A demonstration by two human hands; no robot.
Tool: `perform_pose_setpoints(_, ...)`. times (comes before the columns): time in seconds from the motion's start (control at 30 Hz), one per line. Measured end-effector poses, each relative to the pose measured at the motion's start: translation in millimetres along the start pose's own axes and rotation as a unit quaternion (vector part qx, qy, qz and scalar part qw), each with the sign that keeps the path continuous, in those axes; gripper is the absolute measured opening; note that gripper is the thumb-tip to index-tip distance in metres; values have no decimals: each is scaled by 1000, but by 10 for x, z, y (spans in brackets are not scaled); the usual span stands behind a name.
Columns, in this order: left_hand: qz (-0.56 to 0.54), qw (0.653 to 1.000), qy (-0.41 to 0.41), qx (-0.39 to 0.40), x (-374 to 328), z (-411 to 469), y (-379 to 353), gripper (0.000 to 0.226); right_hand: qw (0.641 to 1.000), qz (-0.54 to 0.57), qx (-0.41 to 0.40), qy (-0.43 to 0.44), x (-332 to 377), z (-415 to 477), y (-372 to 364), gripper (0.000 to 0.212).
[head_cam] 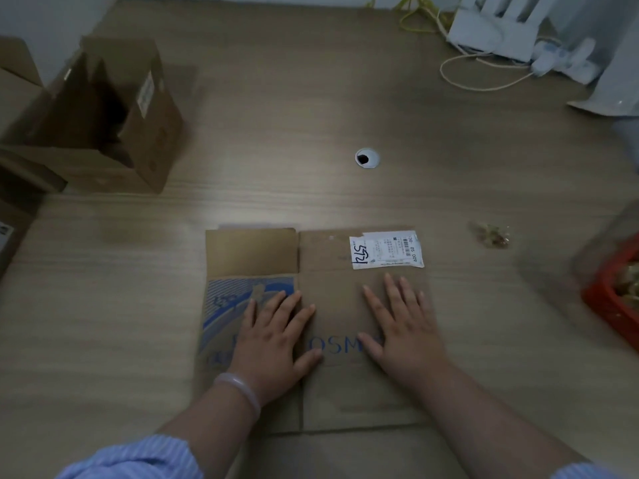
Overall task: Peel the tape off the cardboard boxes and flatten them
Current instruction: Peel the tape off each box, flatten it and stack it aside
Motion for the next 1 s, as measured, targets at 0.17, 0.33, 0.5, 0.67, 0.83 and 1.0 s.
perform_pose_setpoints(0.17,25,1000,6,-10,-83,93,-87,74,999,-9,-37,15,-10,-3,-70,80)
perform_pose_setpoints(0.33,52,998,0,-21,-90,127,-84,75,998,-11,-58,21,-16,18,-89,79)
perform_pose_setpoints(0.5,57,998,2,-31,-86,127,-120,75,997,-9,-70,28,-33,29,-113,80)
perform_pose_setpoints(0.67,42,999,5,-30,-90,129,-99,73,997,-6,-68,19,-47,29,-132,77)
perform_pose_setpoints(0.83,-43,999,0,-32,82,110,-45,59,994,81,-72,13,-157,23,-68,69)
perform_pose_setpoints(1.0,-55,976,196,-78,677,-278,141,60,975,141,-98,-138,-508,-267,66,80)
Point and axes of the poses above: each hand's wrist, its own z-axis towards the middle knuckle, its own y-axis out of the back of the hand, x = y × z, the point moved 6 cm from there along z, towards the middle knuckle, and after that the axes turned 8 degrees about z, right-handed, at the moved point
